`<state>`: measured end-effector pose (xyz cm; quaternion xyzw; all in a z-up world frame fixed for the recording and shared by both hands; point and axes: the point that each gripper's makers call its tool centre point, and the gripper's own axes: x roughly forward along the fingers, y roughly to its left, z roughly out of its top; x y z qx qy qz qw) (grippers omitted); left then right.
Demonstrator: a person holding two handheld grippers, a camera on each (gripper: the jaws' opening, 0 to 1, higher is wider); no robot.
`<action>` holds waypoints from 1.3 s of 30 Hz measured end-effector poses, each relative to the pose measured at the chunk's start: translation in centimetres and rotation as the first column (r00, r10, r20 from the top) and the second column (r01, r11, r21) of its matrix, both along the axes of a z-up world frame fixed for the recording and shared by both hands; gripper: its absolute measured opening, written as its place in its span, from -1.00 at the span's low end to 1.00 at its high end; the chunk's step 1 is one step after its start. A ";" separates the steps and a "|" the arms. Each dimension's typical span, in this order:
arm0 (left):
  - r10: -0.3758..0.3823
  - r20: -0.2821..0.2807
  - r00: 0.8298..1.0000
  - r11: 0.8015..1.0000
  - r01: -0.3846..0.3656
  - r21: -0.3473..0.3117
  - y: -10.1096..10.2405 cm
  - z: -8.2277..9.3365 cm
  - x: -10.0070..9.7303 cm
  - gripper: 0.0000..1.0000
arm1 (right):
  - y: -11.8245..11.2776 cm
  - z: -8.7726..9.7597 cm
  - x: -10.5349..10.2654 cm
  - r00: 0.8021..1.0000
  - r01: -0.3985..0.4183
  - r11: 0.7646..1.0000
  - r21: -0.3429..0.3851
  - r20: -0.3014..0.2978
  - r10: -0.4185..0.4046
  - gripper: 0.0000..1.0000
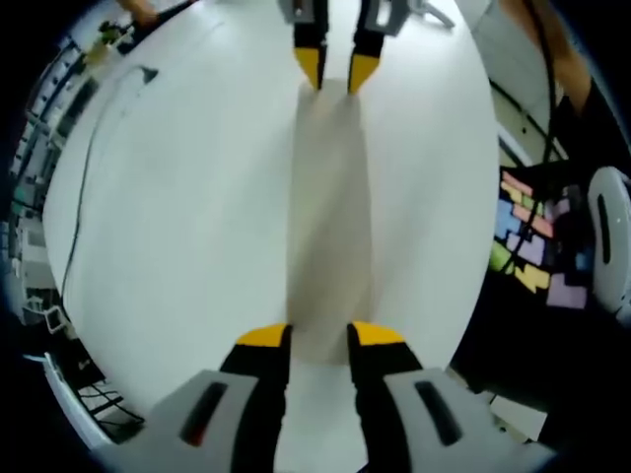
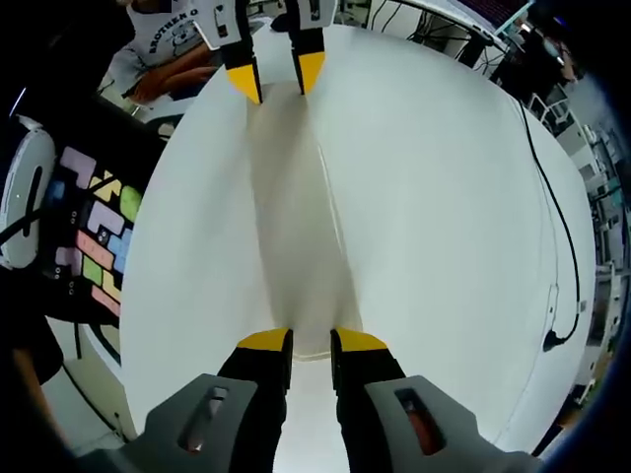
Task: Arrange the utensils inside the cutlery case until each visible utensil rests in its matching compartment.
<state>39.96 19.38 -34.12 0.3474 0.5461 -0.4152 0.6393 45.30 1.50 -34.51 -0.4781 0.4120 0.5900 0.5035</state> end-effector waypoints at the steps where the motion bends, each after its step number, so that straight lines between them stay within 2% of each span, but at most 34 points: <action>1: 0.000 0.000 1.000 1.000 0.000 0.000 0.0 0.0 0.0 -0.51 | 0.0 0.1 0.4 1.000 -0.001 1.000 0.005 -0.006 0.001 -0.70; 6: 0.000 -0.026 1.000 1.000 -0.001 -0.019 -1.0 0.1 -1.0 -0.37 | -0.4 0.4 1.4 1.000 0.003 0.999 0.033 -0.017 -0.003 -0.59; 9: -0.022 -0.019 1.000 1.000 0.021 -0.019 -1.5 0.5 -0.6 -0.33 | -0.6 0.8 2.0 1.000 0.015 0.998 0.053 -0.007 -0.015 -0.57; 12: -0.041 -0.023 0.999 0.999 0.041 -0.011 -2.0 0.2 -1.0 -0.28 | -1.0 1.0 1.4 1.000 0.017 0.998 0.060 0.000 -0.017 -0.54; 15: -0.075 -0.020 0.997 0.997 0.075 0.034 -1.5 -0.6 -1.4 -0.13 | -1.6 0.9 0.5 1.000 0.028 0.998 0.058 0.005 -0.029 -0.50; 21: -0.070 -0.035 0.997 0.996 0.072 0.059 -0.7 -1.1 -0.5 -0.06 | -3.3 -0.4 -0.9 0.996 0.088 0.995 0.046 -0.020 -0.087 -0.48; 25: -0.070 -0.045 0.997 0.993 0.073 0.091 0.3 -1.9 -0.7 -0.03 | -3.3 -0.7 0.2 0.993 0.106 0.993 0.044 -0.047 -0.104 -0.48; 27: -0.062 -0.050 0.997 0.993 0.067 0.099 0.3 -2.5 -1.7 -0.04 | -3.1 -0.7 0.6 0.992 0.110 0.993 0.045 -0.062 -0.107 -0.50; 32: -0.059 -0.064 0.996 0.991 0.067 0.116 1.8 -3.0 -1.5 -0.05 | -2.7 -0.9 0.9 0.991 0.110 0.993 0.035 -0.076 -0.107 -0.51; 39: -0.056 -0.066 0.996 0.992 0.063 0.105 2.1 -3.5 -1.6 -0.13 | -2.3 -0.9 1.9 0.988 0.124 0.992 0.022 -0.098 -0.121 -0.54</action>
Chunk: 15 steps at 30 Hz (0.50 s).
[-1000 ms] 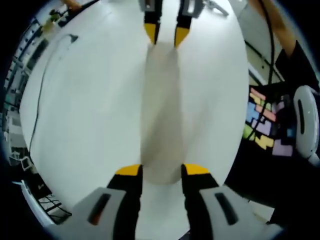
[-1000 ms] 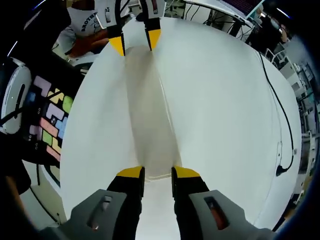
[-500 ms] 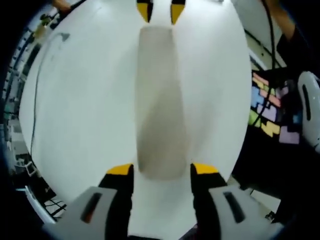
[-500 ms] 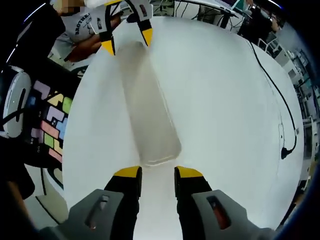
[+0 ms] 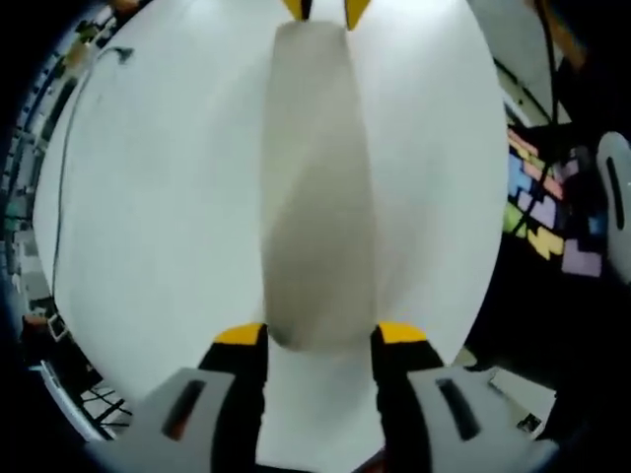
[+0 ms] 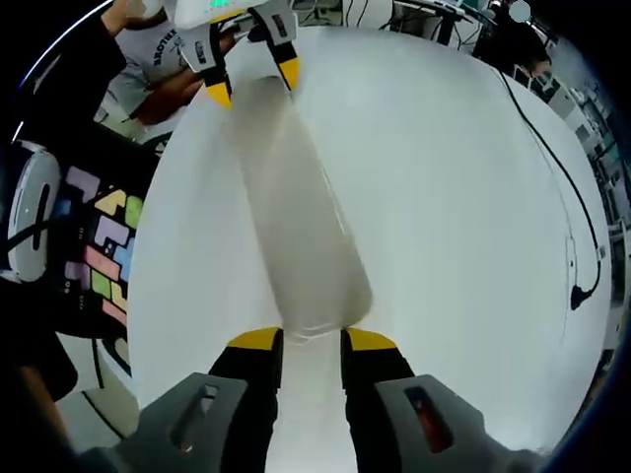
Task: Arrange the utensils inside the cutlery case until each visible utensil rests in its matching compartment.
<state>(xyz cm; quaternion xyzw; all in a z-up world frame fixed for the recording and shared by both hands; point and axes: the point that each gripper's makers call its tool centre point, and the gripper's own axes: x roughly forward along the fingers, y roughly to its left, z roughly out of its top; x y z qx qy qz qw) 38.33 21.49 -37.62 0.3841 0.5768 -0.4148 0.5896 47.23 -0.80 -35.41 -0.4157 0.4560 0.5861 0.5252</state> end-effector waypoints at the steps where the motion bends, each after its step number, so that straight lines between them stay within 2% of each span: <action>1: 0.001 -0.005 1.000 1.000 -0.001 -0.005 0.2 0.0 0.3 -0.14 | 0.0 0.0 0.1 1.000 0.003 1.000 -0.001 0.000 -0.003 -0.55; 7: 0.005 0.004 1.000 1.000 -0.005 -0.010 0.4 0.1 0.8 -0.14 | -0.2 0.2 -0.5 1.000 0.009 1.000 -0.016 0.004 -0.009 -0.60; 10: 0.011 0.012 1.000 1.000 -0.010 -0.013 0.0 -0.1 0.7 -0.13 | -0.3 -0.2 -1.7 1.000 0.009 0.999 -0.034 0.009 -0.008 -0.60; 15: 0.016 0.015 1.000 1.000 -0.015 -0.019 -0.5 -0.2 0.7 -0.13 | -0.4 -0.3 -1.7 1.000 -0.001 0.999 -0.039 0.013 0.002 -0.60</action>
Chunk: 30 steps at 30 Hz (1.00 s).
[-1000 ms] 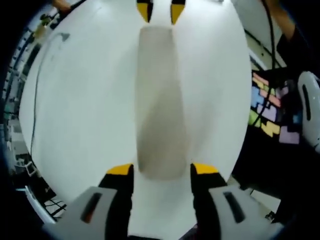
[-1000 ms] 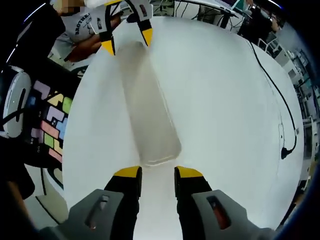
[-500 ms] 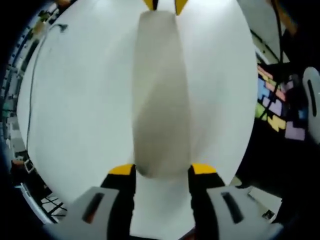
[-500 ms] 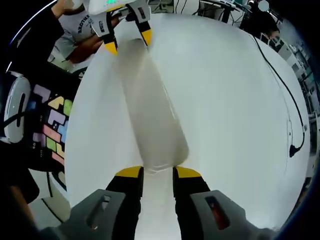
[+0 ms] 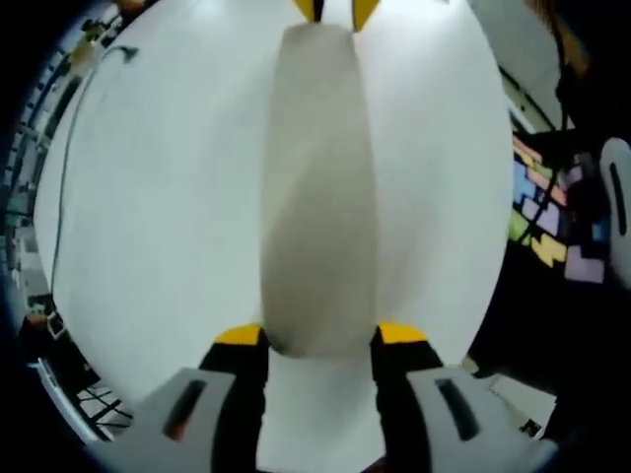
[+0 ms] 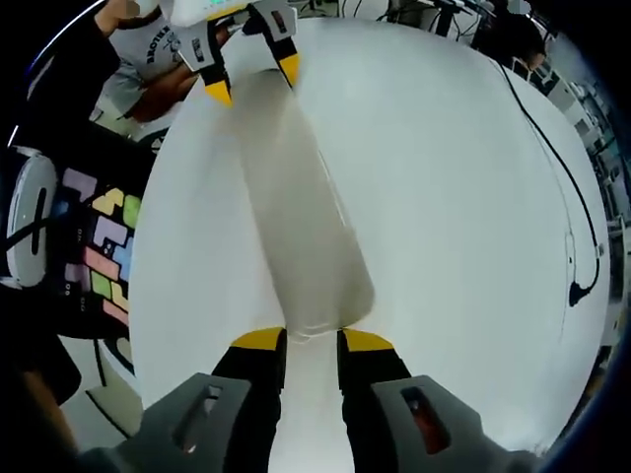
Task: Arrange the utensils inside the cutlery case until each visible utensil rests in its matching compartment.
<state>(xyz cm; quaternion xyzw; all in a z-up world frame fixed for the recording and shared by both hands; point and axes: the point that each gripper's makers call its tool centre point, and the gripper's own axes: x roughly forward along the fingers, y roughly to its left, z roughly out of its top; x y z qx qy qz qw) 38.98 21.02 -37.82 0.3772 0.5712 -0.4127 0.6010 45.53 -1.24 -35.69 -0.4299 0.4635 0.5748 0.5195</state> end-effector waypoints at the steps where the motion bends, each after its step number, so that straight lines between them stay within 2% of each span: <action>1: 0.000 0.003 1.000 1.000 0.000 -0.003 -0.1 0.0 -0.1 -0.13 | -0.1 0.0 0.0 1.000 0.004 1.000 0.005 -0.004 -0.004 -0.60; 3: 0.001 0.006 1.000 1.000 -0.001 -0.011 -0.2 0.0 -0.2 -0.13 | -0.2 0.2 -0.7 1.000 0.012 1.000 0.020 -0.009 -0.011 -0.62; 6: 0.002 0.010 1.000 1.000 -0.002 -0.027 -0.2 0.0 -0.2 -0.13 | -0.3 1.3 0.1 1.000 0.018 0.999 0.026 0.024 -0.019 -0.62; 7: 0.001 0.013 1.000 1.000 -0.001 -0.032 -0.2 0.0 -0.2 -0.13 | -0.1 1.9 1.0 0.999 0.017 0.999 0.033 0.032 -0.019 -0.62; 9: 0.004 0.020 1.000 0.999 -0.003 -0.045 -0.5 -0.1 -0.7 -0.13 | 0.9 2.8 1.0 0.999 -0.013 0.997 0.070 0.044 0.010 -0.62; 12: 0.010 0.026 1.000 0.998 -0.008 -0.069 -0.1 0.0 -0.3 -0.13 | 3.0 3.1 -0.6 0.997 -0.068 0.989 0.128 0.046 0.063 -0.63; 14: 0.013 0.028 1.000 0.997 -0.010 -0.076 0.3 0.2 0.3 -0.13 | 5.0 3.1 -1.4 0.992 -0.120 0.978 0.170 0.069 0.109 -0.64; 18: 0.017 0.039 0.999 0.995 -0.013 -0.100 0.9 0.4 0.9 -0.13 | 9.0 3.1 -3.0 0.979 -0.198 0.948 0.250 0.096 0.180 -0.70; 21: 0.023 0.047 0.999 0.991 -0.017 -0.130 0.9 0.5 0.9 -0.13 | 12.1 2.8 -4.3 0.966 -0.255 0.917 0.308 0.114 0.231 -0.72; 23: 0.019 0.055 0.998 0.988 -0.010 -0.155 1.4 0.7 1.5 -0.14 | 13.5 2.7 -5.0 0.960 -0.278 0.899 0.337 0.115 0.254 -0.74; 30: 0.048 0.082 0.996 0.969 -0.026 -0.246 2.3 1.0 2.3 -0.19 | 16.7 1.6 -6.1 0.956 -0.293 0.884 0.365 0.103 0.274 -0.79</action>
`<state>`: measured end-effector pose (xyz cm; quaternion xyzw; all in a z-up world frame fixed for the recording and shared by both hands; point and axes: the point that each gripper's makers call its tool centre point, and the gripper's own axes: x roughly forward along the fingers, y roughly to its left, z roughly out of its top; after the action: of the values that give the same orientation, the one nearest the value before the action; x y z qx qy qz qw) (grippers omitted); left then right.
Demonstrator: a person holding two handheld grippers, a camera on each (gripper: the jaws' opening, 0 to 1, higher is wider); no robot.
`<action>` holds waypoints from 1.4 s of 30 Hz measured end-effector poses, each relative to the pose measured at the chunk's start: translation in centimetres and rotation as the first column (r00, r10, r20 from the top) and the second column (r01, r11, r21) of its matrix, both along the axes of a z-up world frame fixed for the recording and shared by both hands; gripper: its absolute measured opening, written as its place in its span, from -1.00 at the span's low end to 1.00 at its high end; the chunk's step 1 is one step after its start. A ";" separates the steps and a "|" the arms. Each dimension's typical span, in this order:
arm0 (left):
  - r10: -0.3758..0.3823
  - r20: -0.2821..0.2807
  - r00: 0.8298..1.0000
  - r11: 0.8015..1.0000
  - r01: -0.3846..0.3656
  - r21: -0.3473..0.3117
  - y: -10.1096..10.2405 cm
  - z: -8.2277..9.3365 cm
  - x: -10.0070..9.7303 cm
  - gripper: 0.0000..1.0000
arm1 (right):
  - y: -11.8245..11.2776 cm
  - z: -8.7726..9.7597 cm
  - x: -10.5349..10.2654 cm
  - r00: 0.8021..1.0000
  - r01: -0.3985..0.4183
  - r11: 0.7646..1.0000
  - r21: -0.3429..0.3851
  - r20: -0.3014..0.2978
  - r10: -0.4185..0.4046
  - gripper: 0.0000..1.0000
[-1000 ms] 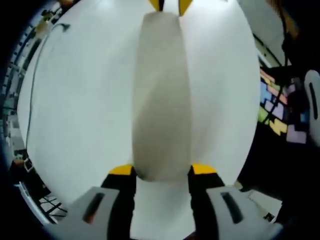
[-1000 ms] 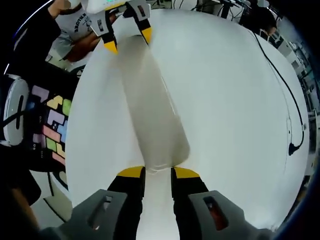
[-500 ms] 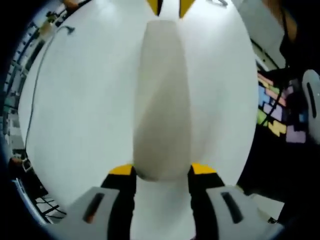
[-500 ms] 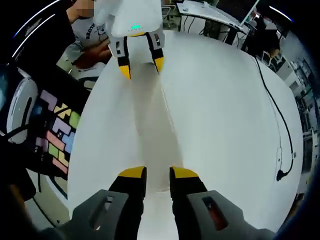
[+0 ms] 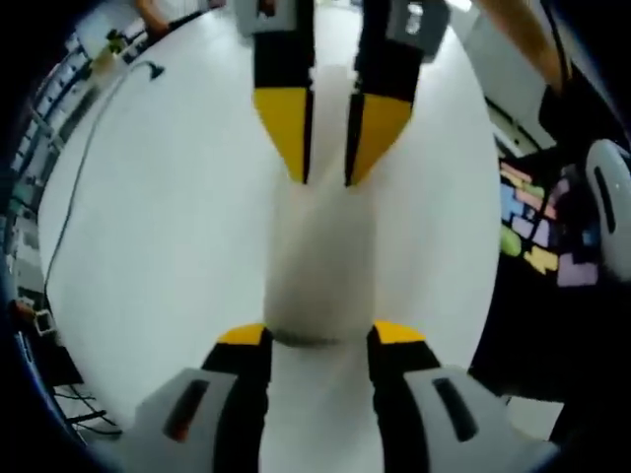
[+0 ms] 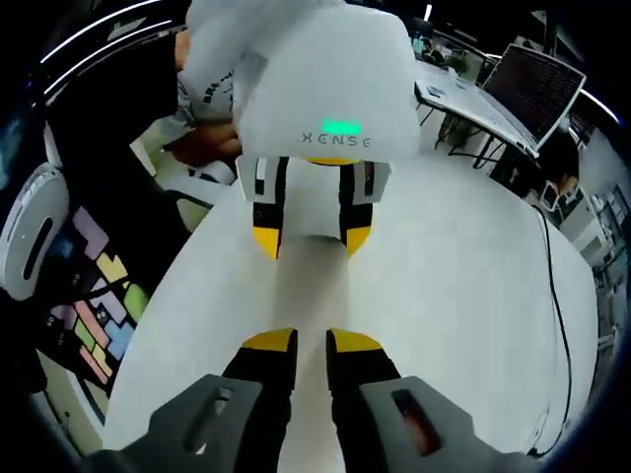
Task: Arrange the utensils inside the cutlery case until each visible utensil rests in its matching compartment.
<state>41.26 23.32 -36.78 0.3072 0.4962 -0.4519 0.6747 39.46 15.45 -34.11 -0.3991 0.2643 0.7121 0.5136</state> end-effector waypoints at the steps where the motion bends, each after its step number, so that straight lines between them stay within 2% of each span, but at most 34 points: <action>1: 0.002 0.006 1.000 1.000 -0.002 -0.015 0.2 0.0 0.1 -0.20 | 0.3 0.0 0.1 1.000 0.002 1.000 0.004 -0.007 -0.002 -0.80; 8: 0.023 0.038 0.999 0.993 -0.018 -0.118 0.9 0.3 1.0 -0.22 | 2.6 -0.4 -0.5 0.999 0.003 1.000 0.023 -0.047 -0.002 -0.88; 13: 0.046 0.057 0.997 0.981 -0.035 -0.191 1.6 0.6 1.7 -0.22 | 2.9 -0.9 -0.9 0.998 -0.009 1.000 -0.004 -0.060 0.009 -0.92; 15: 0.055 0.068 0.996 0.976 -0.039 -0.212 0.9 0.7 1.9 -0.21 | 3.0 -1.2 -0.9 0.998 -0.009 1.000 -0.017 -0.055 0.008 -0.94; 16: 0.056 0.117 0.992 0.977 -0.030 -0.213 -0.6 0.2 1.2 -0.22 | 3.0 -1.1 -0.9 0.998 -0.010 1.000 -0.016 -0.055 0.009 -0.94; 17: 0.062 0.124 0.990 0.973 -0.032 -0.228 -2.9 -0.6 -0.9 -0.22 | 3.1 -1.1 -0.9 0.998 -0.010 1.000 -0.022 -0.057 0.009 -0.94; 18: 0.064 0.129 0.990 0.971 -0.032 -0.237 -3.3 -0.7 -1.1 -0.22 | 3.1 -1.2 -1.0 0.998 -0.011 1.000 -0.025 -0.055 0.009 -0.95; 19: 0.068 0.132 0.989 0.967 -0.033 -0.252 -3.9 -1.5 -3.4 -0.21 | 3.0 -1.3 -0.9 0.999 -0.010 0.999 -0.033 -0.046 0.009 -0.97; 20: 0.073 0.134 0.988 0.964 -0.036 -0.263 -4.2 -1.7 -4.0 -0.21 | 3.1 -1.3 -0.8 1.000 -0.006 0.999 -0.041 -0.028 0.005 -1.00; 21: 0.074 0.139 0.987 0.960 -0.033 -0.277 -3.9 -1.5 -3.4 -0.21 | 3.2 -1.4 -0.8 1.000 -0.002 0.999 -0.052 -0.015 0.001 -1.00; 23: 0.069 0.131 0.989 0.954 -0.027 -0.300 -4.0 -1.5 -3.7 -0.21 | 3.2 -1.4 -0.8 1.000 0.007 0.997 -0.074 -0.003 -0.007 -1.00; 25: 0.080 0.137 0.987 0.944 -0.031 -0.328 -3.7 -1.3 -3.1 -0.20 | 3.0 -1.7 -0.7 0.999 0.010 0.995 -0.102 0.032 -0.007 -1.00; 26: 0.071 0.137 0.988 0.942 -0.021 -0.336 -3.6 -1.2 -2.9 -0.20 | 3.2 -1.7 -0.9 1.000 0.000 0.996 -0.092 0.029 0.002 -1.00; 27: 0.080 0.139 0.987 0.936 -0.027 -0.350 -3.5 -1.2 -3.0 -0.20 | 3.2 -1.4 -0.2 1.000 0.005 0.995 -0.095 0.031 -0.002 -1.00; 29: 0.082 0.134 0.988 0.928 -0.027 -0.371 -3.3 -1.1 -2.5 -0.20 | 3.2 -1.4 0.0 0.999 0.048 0.994 -0.096 0.000 -0.048 -1.00; 31: 0.085 0.135 0.987 0.922 -0.027 -0.386 -2.9 -1.1 -2.1 -0.19 | 3.4 -1.4 -0.1 0.999 0.046 0.994 -0.097 0.002 -0.046 -1.00; 42: 0.110 0.144 0.984 0.912 -0.042 -0.409 -2.6 -0.9 -2.1 -0.17 | 3.9 -1.5 -0.2 0.996 0.047 0.983 -0.175 0.081 -0.034 -1.00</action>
<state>39.19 20.67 -37.68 0.1776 0.3466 -0.4914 0.7790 39.30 19.34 -35.59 -0.4649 0.3145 0.6592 0.5004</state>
